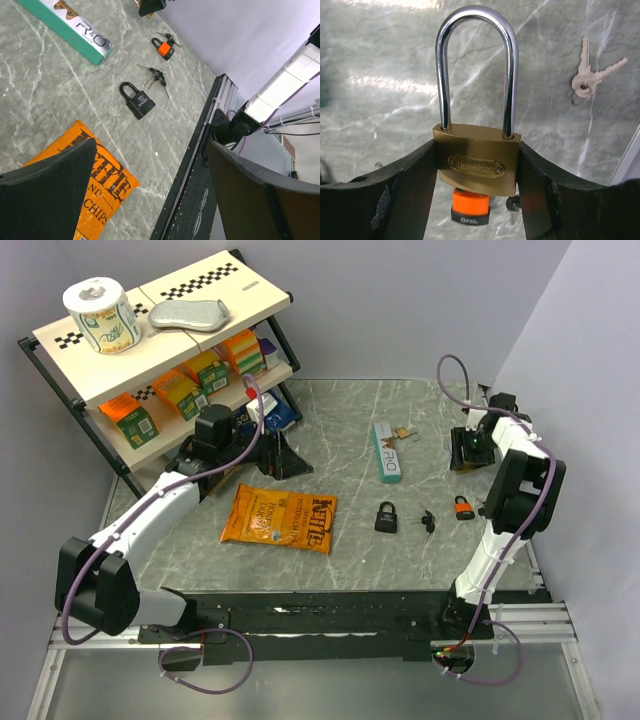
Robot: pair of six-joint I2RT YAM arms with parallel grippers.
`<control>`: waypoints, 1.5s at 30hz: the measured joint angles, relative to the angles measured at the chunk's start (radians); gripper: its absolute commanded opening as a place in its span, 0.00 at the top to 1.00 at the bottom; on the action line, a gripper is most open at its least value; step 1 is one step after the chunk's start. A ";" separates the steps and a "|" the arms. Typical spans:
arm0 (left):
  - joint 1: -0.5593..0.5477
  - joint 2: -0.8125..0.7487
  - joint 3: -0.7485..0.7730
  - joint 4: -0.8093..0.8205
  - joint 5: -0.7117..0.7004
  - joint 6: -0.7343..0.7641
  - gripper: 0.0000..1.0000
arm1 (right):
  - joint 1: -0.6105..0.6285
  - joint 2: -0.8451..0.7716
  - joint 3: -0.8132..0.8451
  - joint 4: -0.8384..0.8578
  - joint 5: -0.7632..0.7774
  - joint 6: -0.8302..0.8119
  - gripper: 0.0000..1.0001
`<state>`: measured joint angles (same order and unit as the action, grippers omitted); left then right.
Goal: Lock with the key
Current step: Place the lock at the center of the board.
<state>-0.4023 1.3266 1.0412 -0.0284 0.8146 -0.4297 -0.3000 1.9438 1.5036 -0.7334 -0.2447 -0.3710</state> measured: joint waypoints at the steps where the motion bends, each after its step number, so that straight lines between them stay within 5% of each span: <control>1: 0.003 0.007 0.001 -0.001 0.000 0.000 0.04 | 0.000 0.019 0.014 0.000 0.005 0.002 0.61; 14: 0.019 0.044 0.024 -0.003 0.001 -0.001 0.04 | 0.000 0.174 0.161 -0.032 0.048 0.027 0.48; 25: 0.029 0.062 0.039 -0.003 0.000 -0.002 0.04 | 0.000 0.230 0.204 -0.058 0.088 0.048 0.20; 45: 0.046 0.062 0.042 -0.004 0.014 -0.001 0.04 | 0.029 0.159 0.230 -0.044 -0.005 -0.016 0.19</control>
<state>-0.3565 1.3888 1.0836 -0.0326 0.8291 -0.4305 -0.2710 2.1029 1.7340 -0.7773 -0.2493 -0.3870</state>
